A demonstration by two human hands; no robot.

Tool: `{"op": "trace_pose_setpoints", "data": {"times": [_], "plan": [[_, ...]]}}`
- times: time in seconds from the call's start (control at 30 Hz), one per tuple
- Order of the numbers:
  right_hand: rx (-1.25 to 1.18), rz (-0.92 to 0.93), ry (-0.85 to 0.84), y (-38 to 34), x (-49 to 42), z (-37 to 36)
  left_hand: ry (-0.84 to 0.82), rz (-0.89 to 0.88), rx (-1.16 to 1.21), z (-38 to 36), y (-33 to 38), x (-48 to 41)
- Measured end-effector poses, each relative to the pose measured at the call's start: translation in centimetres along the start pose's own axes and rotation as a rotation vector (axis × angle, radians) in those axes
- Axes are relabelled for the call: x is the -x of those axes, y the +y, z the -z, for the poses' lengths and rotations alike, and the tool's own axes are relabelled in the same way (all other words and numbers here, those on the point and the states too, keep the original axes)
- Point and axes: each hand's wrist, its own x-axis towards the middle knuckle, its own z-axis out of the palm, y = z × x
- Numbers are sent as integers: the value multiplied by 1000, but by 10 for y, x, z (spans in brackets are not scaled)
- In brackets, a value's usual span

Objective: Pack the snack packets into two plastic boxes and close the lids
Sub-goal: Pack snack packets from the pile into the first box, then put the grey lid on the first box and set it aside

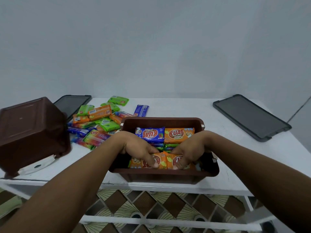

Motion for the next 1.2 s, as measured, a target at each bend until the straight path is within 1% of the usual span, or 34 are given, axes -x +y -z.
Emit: {"op": "trace_pose_setpoints", "data": {"times": [0.23, 0.37, 0.43, 0.5, 0.57, 0.67, 0.77, 0.87, 1.0, 1.1, 1.2], "plan": [[-11, 10, -26, 2, -2, 1, -29, -56, -97, 3, 3, 0], [13, 28, 17, 0, 2, 5, -11, -125, -200, 15, 9, 6], [-85, 74, 51, -2, 12, 9, 27, -184, -184, 26, 16, 14], [-195, 139, 94, -3, 31, 17, 100, -275, -103, 39, 25, 23], [-244, 188, 190, 0, 49, 26, 238, -369, -14, 50, 36, 26], [-339, 224, 424, 20, 64, 38, 449, -448, 69, 61, 58, 13], [-407, 237, 618, 51, 69, 43, 562, -494, 133, 72, 85, -7], [-517, 221, 746, 89, 74, 44, 617, -537, 186, 88, 116, -27], [-556, 165, 861, 149, 94, 43, 661, -558, 200, 113, 165, -57], [-591, 84, 943, 204, 113, 36, 672, -554, 208, 136, 204, -86], [-643, -34, 1005, 258, 123, 22, 670, -539, 204, 161, 236, -121]]}}
